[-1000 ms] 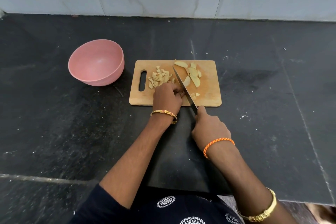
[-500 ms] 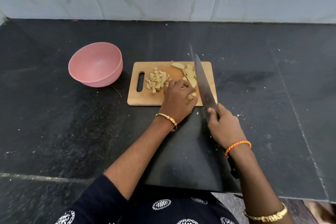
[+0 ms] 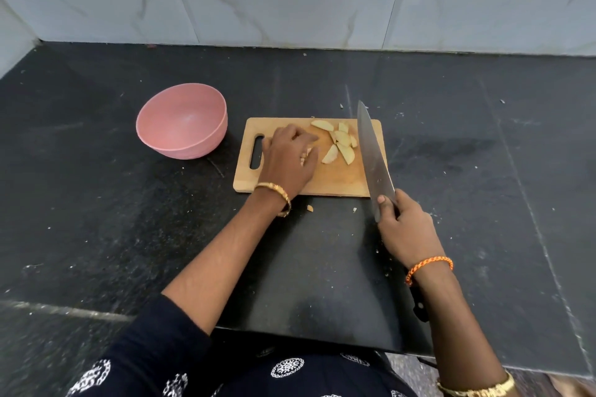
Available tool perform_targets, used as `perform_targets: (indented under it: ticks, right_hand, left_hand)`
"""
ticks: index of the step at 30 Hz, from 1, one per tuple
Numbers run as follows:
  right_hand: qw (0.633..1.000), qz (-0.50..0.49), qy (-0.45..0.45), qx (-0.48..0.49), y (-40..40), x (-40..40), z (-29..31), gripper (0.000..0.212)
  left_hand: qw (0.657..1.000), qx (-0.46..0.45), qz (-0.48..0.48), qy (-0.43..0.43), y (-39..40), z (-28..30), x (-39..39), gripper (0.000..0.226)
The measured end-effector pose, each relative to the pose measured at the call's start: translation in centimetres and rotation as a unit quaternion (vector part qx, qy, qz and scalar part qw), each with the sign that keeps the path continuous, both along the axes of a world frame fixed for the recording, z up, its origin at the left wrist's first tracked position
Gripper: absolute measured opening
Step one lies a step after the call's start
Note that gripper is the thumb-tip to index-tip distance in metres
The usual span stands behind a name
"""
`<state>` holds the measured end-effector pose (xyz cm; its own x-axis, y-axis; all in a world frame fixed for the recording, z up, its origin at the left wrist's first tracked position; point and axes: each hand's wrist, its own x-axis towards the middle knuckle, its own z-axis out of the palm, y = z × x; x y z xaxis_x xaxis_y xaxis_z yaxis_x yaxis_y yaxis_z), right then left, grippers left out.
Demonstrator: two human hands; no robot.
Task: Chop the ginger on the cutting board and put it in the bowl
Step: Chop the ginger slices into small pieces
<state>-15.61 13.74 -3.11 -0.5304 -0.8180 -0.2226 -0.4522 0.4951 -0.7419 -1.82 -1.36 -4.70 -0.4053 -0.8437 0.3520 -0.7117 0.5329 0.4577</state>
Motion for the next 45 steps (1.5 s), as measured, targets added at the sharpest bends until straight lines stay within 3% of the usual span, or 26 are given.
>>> perform_targets:
  ticks: [3,5,8,10,15,18,22,27,31,39,45]
  right_hand:
    - [1.000,-0.004,0.001,-0.004,-0.1,0.0,0.0,0.027]
    - [1.000,-0.001,-0.001,-0.005,-0.1,0.1,0.0,0.027]
    - [1.000,0.003,-0.003,-0.006,-0.1,0.5,0.0,0.028]
    - [1.000,0.001,-0.005,-0.009,0.0,0.7,0.0,0.027]
    - [1.000,-0.005,-0.014,-0.019,-0.4,0.9,0.1,0.029]
    - [0.999,-0.007,-0.016,-0.030,-1.0,0.8,0.5,0.031]
    - [0.999,-0.014,-0.021,-0.042,-1.7,0.7,0.9,0.030]
    - [0.998,-0.016,-0.018,-0.054,-1.7,0.8,1.3,0.036]
    - [0.998,-0.019,-0.023,-0.057,-1.1,0.5,1.2,0.037]
    - [0.998,-0.022,-0.024,-0.044,-0.5,0.6,0.8,0.035]
    - [0.998,-0.017,-0.026,-0.048,-0.3,0.6,0.5,0.035]
  left_hand:
    - [0.999,0.038,-0.005,-0.030,-3.4,1.5,-2.3,0.038]
    - [0.990,0.083,-0.042,-0.103,-5.7,1.9,-3.6,0.041]
    - [0.970,0.112,-0.087,-0.197,-7.4,1.7,-4.5,0.034]
    - [0.969,0.108,-0.094,-0.203,-7.5,1.8,-4.6,0.029]
    - [0.976,0.133,-0.072,-0.155,-7.0,2.4,-3.7,0.014]
    - [0.980,0.189,-0.003,-0.066,-5.9,3.6,-2.8,0.010]
    - [0.956,0.284,0.064,0.044,-2.0,4.0,-2.8,0.015]
    - [0.960,0.224,0.165,-0.011,1.2,2.0,-4.2,0.015]
    - [0.969,0.162,0.184,-0.033,1.8,1.7,-4.5,0.014]
    - [0.980,0.089,0.123,-0.128,2.1,0.9,-5.0,0.031]
    - [0.984,0.151,0.053,-0.081,0.9,1.2,-4.0,0.027]
